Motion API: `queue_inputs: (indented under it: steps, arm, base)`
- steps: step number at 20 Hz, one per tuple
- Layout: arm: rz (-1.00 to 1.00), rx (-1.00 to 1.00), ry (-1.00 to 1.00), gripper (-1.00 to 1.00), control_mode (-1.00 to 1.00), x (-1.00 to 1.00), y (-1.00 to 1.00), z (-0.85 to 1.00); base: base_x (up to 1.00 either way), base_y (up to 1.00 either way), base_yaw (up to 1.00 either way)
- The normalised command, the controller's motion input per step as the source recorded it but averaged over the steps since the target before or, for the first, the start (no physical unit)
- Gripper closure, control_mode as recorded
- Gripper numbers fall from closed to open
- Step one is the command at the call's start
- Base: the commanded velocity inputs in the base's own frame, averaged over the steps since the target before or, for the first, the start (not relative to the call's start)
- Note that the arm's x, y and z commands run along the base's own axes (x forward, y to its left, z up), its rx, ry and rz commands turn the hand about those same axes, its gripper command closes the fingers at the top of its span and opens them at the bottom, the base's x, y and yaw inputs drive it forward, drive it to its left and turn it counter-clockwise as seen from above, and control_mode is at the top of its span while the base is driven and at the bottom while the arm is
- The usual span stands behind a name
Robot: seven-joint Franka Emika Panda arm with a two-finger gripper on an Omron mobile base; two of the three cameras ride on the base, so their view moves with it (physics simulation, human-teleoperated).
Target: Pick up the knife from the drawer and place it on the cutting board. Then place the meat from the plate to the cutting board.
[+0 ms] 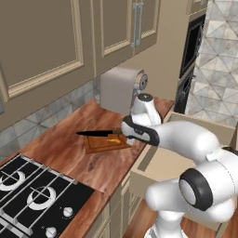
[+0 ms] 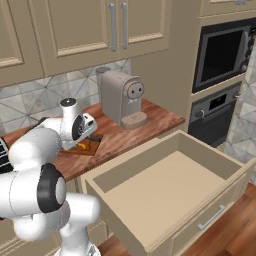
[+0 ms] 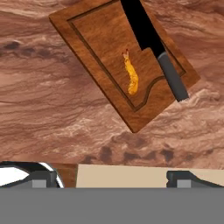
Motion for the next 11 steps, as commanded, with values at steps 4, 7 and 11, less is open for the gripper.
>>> queue_inputs:
  steps: [4, 7, 11]
  arm:
    - [-0.02, 0.03, -0.03, -1.00, -1.00, -0.52, -0.27, 0.22]
    - [-0.01, 0.02, -0.05, -1.00, -1.00, -0.59, -0.22, 0.24]
    - [0.00, 0.02, -0.08, -1.00, -1.00, -0.68, -0.20, 0.28]
  base:
    - [0.00, 0.00, 0.00]
    - [0.00, 0.00, 0.00]
    - [0.00, 0.00, 0.00]
